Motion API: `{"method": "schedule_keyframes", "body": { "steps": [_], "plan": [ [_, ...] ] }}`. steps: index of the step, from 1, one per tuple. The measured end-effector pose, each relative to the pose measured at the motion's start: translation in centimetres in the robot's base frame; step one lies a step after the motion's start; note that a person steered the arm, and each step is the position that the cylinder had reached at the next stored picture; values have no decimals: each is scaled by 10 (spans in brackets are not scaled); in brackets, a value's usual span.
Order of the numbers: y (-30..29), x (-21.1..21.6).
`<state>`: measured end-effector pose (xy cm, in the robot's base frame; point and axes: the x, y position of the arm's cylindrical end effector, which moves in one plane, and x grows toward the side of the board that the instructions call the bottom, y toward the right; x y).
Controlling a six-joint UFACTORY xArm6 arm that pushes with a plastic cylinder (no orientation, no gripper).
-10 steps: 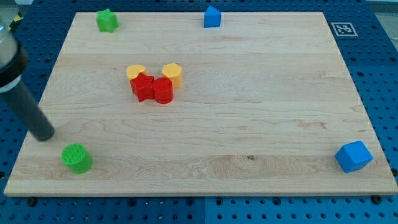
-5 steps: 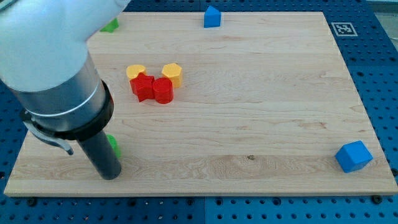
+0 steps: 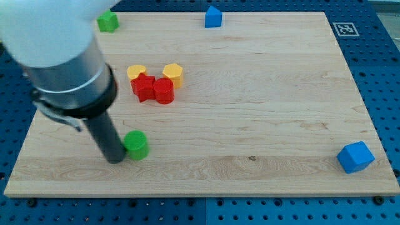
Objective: Move the green circle towards the center right
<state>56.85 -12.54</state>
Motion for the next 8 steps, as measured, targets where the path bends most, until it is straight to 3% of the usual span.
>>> {"method": "schedule_keyframes", "body": {
  "steps": [2, 6, 8],
  "plan": [
    [21, -16],
    [168, -66],
    [206, -89]
  ]
}}
